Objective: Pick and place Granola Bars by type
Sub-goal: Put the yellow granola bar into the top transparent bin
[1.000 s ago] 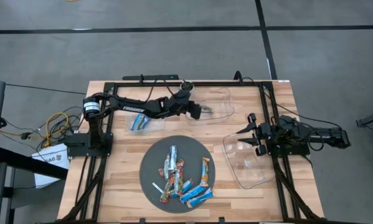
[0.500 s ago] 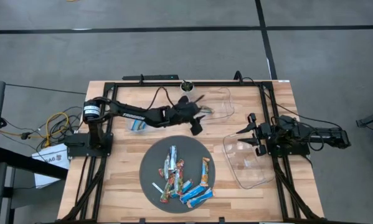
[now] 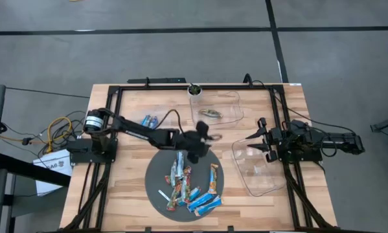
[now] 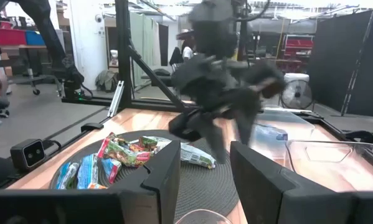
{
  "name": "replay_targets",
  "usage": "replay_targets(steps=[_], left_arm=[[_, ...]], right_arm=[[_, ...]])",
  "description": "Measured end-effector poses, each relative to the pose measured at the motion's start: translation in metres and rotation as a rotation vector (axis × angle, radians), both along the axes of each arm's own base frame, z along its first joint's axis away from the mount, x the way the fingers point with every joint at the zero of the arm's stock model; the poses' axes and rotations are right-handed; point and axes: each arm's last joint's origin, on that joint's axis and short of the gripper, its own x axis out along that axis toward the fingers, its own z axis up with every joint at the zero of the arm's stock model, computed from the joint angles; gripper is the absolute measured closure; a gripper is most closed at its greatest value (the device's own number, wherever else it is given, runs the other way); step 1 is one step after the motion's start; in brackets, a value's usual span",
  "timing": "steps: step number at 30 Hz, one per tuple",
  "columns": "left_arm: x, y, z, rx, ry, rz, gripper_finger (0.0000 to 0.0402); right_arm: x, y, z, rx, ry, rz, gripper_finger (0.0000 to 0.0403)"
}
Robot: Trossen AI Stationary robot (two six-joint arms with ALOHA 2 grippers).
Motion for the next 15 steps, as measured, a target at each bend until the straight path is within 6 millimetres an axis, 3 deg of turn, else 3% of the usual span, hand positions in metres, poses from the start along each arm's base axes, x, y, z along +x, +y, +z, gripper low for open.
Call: replay_targets(steps=[7, 15], left_arm=[[-0.012, -0.035, -0.012, 0.315, 0.212, -0.299, 0.0239], [-0.007, -0.059, 0.004, 0.337, 0.286, -0.43, 0.0239]], right_arm=[[0.0, 0.0, 0.0, 0.0, 0.0, 0.0, 0.0268], [0.0, 0.0, 0.0, 0.0, 0.0, 0.0, 0.0269]])
